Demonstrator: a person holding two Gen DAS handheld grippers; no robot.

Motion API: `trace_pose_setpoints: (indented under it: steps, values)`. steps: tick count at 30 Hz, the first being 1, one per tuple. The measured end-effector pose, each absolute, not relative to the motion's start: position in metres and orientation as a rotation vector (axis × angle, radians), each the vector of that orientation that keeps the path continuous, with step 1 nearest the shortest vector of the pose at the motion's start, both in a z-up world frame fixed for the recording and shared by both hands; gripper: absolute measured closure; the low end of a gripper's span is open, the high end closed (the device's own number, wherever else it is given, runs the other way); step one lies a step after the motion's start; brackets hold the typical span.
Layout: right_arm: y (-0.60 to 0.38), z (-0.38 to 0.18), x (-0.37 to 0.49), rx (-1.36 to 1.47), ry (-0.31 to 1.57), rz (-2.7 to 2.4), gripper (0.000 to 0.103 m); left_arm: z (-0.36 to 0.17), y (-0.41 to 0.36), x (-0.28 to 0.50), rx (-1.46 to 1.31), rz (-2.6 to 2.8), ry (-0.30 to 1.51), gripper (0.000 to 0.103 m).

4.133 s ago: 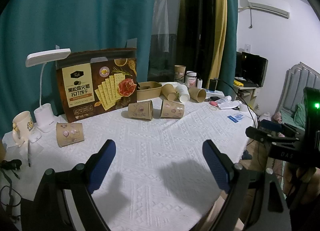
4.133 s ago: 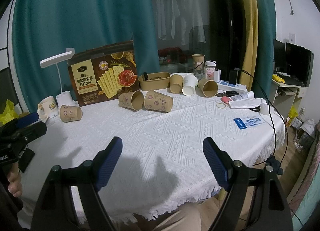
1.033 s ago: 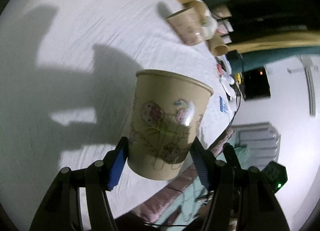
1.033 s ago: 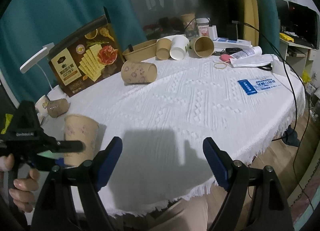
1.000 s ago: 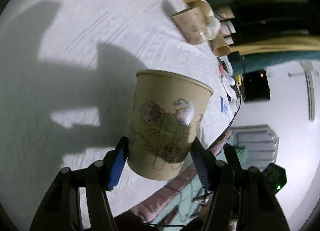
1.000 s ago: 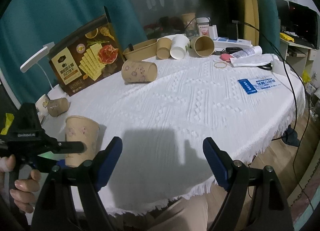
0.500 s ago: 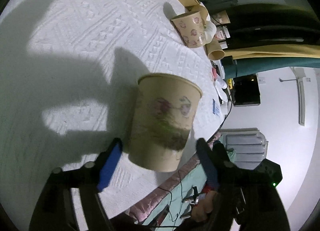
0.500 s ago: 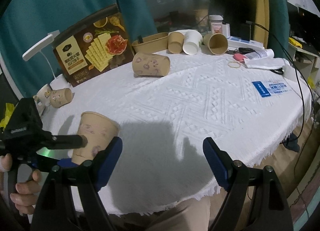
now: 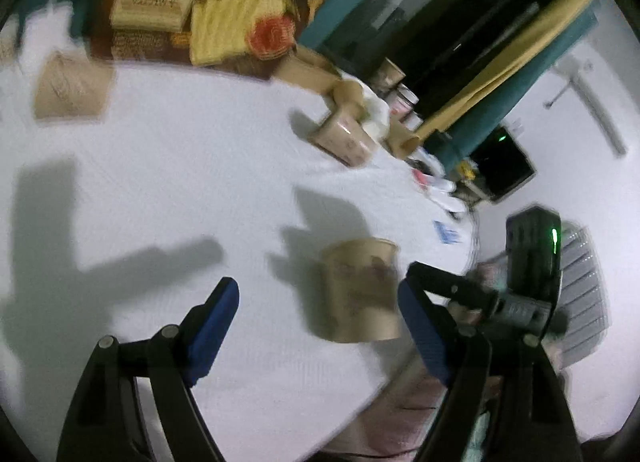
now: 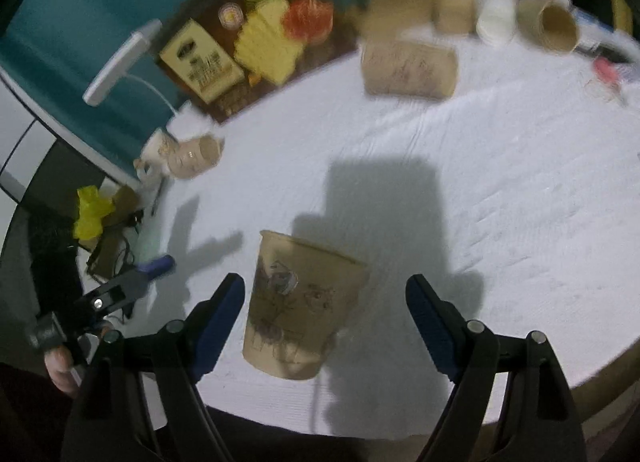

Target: Flip cup upright

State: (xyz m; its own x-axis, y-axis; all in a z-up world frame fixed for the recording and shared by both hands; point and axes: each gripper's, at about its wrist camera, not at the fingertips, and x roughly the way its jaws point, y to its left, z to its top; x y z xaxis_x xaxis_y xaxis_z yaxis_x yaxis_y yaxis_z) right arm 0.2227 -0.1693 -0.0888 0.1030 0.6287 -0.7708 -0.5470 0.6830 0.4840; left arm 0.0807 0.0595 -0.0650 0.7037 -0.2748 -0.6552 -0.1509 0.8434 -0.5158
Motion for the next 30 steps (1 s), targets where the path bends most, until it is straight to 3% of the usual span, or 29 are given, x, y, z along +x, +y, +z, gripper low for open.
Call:
trace_pose_setpoints:
  steps: [6,14,15,16,19,25,30]
  values:
    - [-0.135,-0.109,0.243,0.068,1.323,0.902,0.022,-0.067,0.081,0.056,-0.419,0.033,0.794,0.021]
    - [-0.109,-0.12,0.256,0.026,1.407,0.943,0.022,-0.087,0.107,0.04,-0.469,0.05,0.809,0.021]
    - [-0.108,-0.119,0.255,0.021,1.409,0.948,0.024,-0.088,0.111,0.039,-0.483,0.05,0.807,0.021]
    - [-0.106,-0.119,0.254,0.01,1.41,0.953,0.032,-0.089,0.113,0.039,-0.488,0.052,0.806,0.021]
    - [-0.1,-0.116,0.252,-0.019,1.409,0.953,0.034,-0.091,0.114,0.037,-0.497,0.047,0.804,0.021]
    - [-0.082,-0.095,0.247,-0.03,1.312,0.987,0.034,-0.091,0.117,0.033,-0.522,0.034,0.8,0.021]
    - [-0.061,-0.064,0.231,-0.145,1.041,0.934,0.034,-0.087,0.12,0.027,-0.528,0.056,0.784,0.021]
